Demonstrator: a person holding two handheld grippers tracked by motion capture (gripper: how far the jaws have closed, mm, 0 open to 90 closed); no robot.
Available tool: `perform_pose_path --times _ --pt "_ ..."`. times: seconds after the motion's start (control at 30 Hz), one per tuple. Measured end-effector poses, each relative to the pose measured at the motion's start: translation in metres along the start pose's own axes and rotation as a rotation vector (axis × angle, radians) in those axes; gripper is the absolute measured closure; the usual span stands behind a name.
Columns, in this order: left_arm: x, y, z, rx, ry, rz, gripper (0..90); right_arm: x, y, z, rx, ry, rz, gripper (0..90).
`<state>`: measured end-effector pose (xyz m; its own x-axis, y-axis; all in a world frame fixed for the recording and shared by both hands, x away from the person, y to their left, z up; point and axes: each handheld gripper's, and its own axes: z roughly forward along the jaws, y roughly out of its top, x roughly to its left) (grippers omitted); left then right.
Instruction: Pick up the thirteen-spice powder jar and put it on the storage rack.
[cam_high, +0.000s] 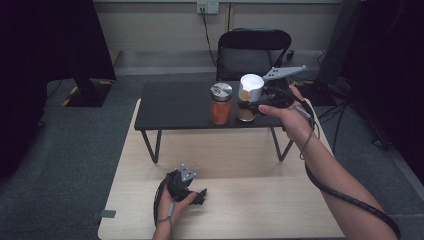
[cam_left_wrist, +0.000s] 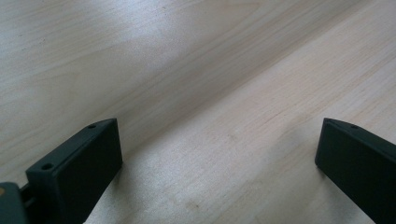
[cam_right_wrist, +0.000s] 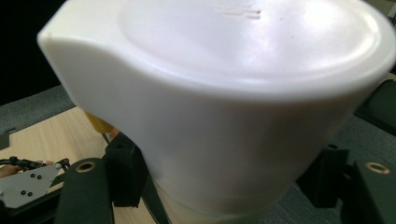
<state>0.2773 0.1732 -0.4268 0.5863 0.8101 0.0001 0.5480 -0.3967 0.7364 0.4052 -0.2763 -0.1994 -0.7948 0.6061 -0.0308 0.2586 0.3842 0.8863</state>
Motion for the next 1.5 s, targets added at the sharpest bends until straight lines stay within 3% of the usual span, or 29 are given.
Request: perform_pose_path --times 0.73,0.83,1.07,1.27,1.5 --pt "0.0 0.0 0.0 0.0 0.0 0.0 0.0 0.007 -0.003 0.001 -0.016 -0.025 0.0 29.6" --pt "0.0 0.0 0.0 0.0 0.0 0.0 0.0 0.005 -0.005 0.001 -0.029 -0.015 0.029 25.6" --pt "0.0 0.0 0.0 0.0 0.0 0.0 0.0 0.007 -0.003 0.002 -0.002 -0.012 0.039 15.2" --pt "0.0 0.0 0.0 0.0 0.0 0.0 0.0 0.013 -0.003 0.001 0.024 -0.037 0.025 4.9" --pt "0.0 0.0 0.0 0.0 0.0 0.0 0.0 0.018 -0.007 -0.004 0.007 -0.05 0.055 0.0"
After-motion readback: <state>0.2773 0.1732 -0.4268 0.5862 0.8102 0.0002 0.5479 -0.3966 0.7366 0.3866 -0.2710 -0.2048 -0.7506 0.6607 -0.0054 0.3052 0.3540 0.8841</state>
